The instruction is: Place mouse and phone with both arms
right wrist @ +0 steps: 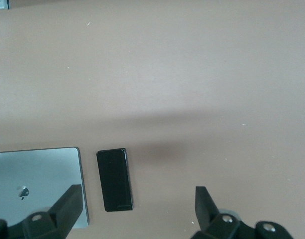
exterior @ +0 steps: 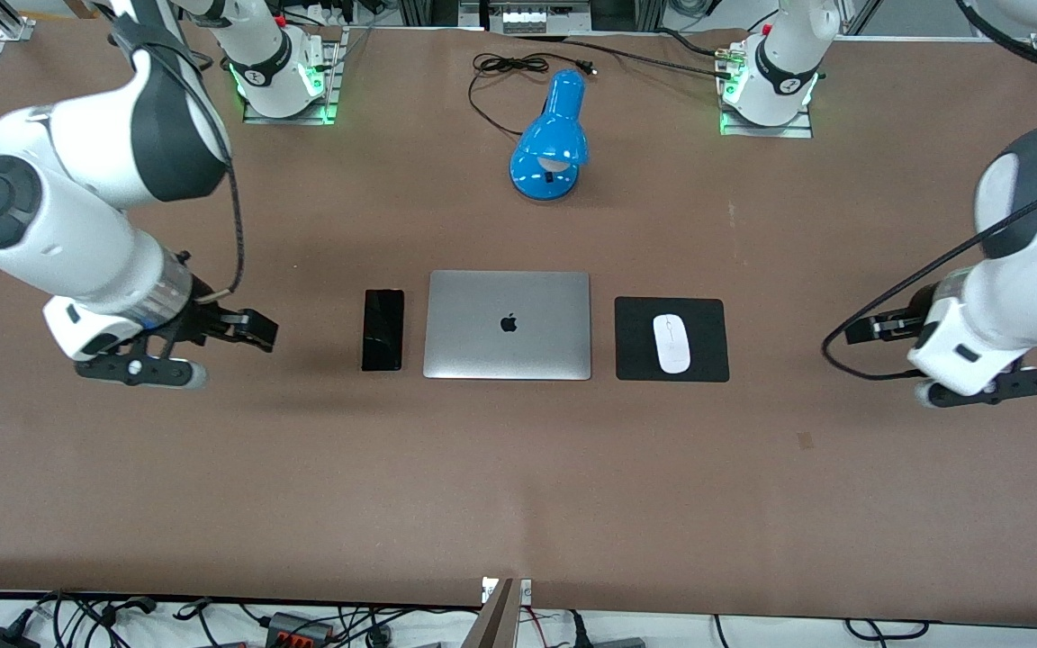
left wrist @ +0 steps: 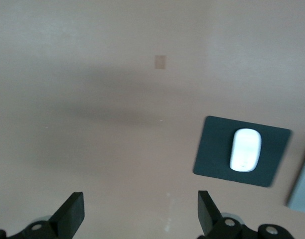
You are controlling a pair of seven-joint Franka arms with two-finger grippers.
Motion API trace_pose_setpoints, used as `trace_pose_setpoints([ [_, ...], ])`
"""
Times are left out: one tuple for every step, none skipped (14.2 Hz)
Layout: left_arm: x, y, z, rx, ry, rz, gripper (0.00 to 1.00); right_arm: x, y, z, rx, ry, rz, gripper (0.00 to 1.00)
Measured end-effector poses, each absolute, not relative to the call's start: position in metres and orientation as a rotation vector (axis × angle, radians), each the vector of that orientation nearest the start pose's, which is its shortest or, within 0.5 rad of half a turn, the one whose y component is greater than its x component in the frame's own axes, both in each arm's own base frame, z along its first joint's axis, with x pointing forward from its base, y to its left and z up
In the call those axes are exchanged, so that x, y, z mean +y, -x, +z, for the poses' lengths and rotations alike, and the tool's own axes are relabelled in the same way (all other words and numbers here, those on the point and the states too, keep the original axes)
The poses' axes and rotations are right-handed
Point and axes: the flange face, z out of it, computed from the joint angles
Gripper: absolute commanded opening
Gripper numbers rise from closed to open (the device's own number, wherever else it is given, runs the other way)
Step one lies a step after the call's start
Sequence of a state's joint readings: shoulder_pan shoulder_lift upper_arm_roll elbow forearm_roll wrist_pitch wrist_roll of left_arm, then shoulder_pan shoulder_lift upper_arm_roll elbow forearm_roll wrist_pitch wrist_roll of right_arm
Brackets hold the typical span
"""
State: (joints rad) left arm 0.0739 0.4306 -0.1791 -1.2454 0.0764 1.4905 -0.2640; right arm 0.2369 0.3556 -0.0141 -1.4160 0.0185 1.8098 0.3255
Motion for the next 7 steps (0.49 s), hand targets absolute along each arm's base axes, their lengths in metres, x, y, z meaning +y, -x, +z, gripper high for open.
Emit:
trace_pose_setpoints([
  [-0.024,-0.658,0.525,-0.266,3.130,0.250,1.00,0.143,-0.652,0.510,0.180,3.114,-0.048,1.00],
  [-0.010,-0.652,0.542,-0.262,3.153,0.219,1.00,0.132,-0.651,0.518,0.183,3.113,-0.053,1.00],
  [0.002,-0.643,0.555,-0.249,3.161,0.200,1.00,0.120,-0.650,0.527,0.177,3.112,-0.067,1.00],
  [0.008,-0.631,0.564,-0.240,3.162,0.187,1.00,0.106,-0.650,0.534,0.168,3.111,-0.082,1.00],
  [0.010,-0.618,0.574,-0.240,3.159,0.150,1.00,0.089,-0.651,0.540,0.160,3.112,-0.093,1.00],
  [0.010,-0.604,0.584,-0.242,3.155,0.113,1.00,0.072,-0.651,0.543,0.156,3.113,-0.100,1.00],
  [0.007,-0.591,0.592,-0.237,3.151,0.092,1.00,0.056,-0.652,0.546,0.151,3.114,-0.107,1.00],
])
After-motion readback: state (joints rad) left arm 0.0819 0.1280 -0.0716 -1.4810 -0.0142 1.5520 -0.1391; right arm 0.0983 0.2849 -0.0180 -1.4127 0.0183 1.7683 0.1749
